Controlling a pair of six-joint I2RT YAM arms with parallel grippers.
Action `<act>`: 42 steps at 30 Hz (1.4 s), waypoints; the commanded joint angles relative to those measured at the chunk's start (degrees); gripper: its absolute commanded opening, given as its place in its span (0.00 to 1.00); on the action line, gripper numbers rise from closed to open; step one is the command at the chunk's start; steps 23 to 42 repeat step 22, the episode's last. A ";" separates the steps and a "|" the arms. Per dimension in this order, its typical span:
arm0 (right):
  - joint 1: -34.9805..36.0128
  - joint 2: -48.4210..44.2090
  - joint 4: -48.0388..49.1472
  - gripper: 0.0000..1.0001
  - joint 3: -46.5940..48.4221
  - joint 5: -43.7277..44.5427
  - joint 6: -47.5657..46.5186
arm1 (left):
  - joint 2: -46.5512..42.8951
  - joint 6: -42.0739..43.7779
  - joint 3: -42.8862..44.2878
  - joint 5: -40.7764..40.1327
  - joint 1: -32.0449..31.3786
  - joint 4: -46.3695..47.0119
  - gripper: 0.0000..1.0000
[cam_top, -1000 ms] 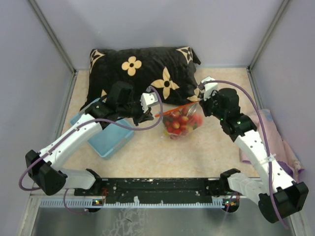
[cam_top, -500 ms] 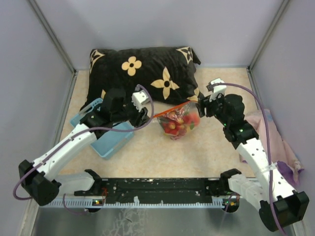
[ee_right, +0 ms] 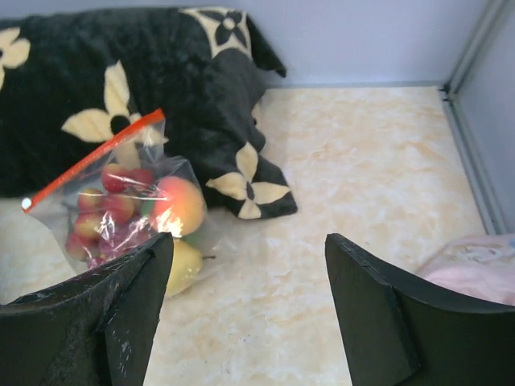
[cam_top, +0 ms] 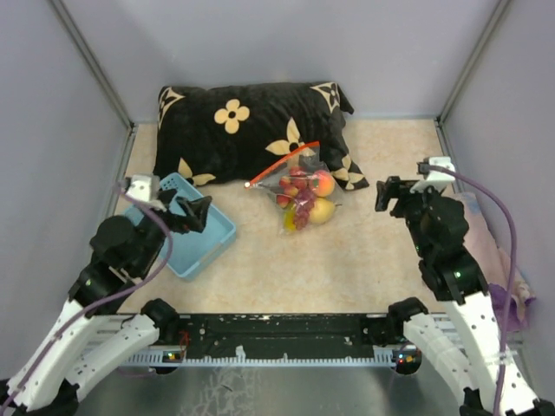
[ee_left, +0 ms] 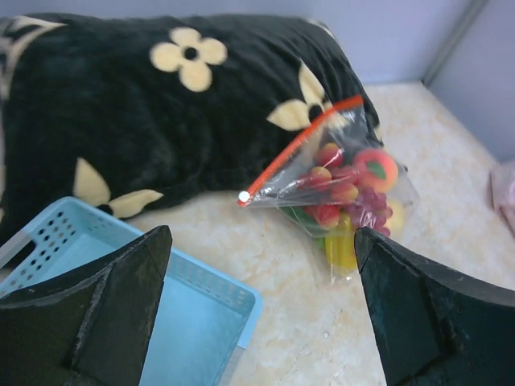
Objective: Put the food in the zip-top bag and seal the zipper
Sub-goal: Place the zipper food storage bag at the center of the board, then reset both arms
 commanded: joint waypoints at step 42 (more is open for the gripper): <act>-0.51 -24.23 -8.00 0.78 -8.04 16.15 5.75 | -22.68 -7.60 -9.67 -18.73 0.21 -3.87 1.00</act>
